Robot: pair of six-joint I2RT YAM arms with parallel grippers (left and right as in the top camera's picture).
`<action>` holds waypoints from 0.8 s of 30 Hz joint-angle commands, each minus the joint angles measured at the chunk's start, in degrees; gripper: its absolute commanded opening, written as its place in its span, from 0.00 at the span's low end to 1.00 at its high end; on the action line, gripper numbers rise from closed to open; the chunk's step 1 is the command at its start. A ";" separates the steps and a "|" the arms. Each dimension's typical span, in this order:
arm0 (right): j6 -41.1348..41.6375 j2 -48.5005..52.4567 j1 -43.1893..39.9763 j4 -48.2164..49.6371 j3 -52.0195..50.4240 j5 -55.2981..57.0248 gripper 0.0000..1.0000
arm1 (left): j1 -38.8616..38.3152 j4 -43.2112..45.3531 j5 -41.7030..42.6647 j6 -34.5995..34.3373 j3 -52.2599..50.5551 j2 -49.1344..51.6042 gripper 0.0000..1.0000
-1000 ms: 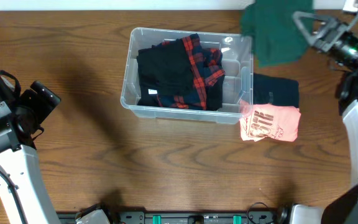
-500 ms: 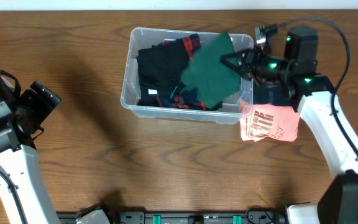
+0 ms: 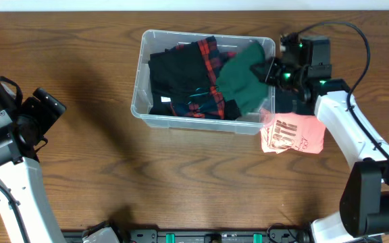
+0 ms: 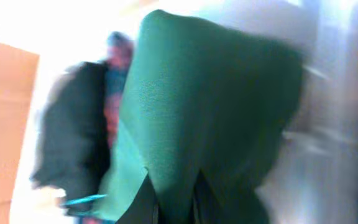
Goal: Pack container
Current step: 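Carry the green shirt with the right gripper into the bin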
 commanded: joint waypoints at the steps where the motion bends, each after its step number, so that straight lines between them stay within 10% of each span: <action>1: 5.09 -1.36 3.23 7.19 0.50 -15.54 0.01 | 0.20 -0.20 -0.72 1.16 -0.11 0.20 0.98; 10: 15.39 -1.44 8.26 21.07 0.42 -24.13 0.01 | 0.20 -0.20 -0.72 1.16 -0.11 0.20 0.98; 24: -10.10 -1.31 7.58 -14.08 0.33 16.65 0.01 | 0.20 -0.20 -0.72 1.16 -0.11 0.20 0.98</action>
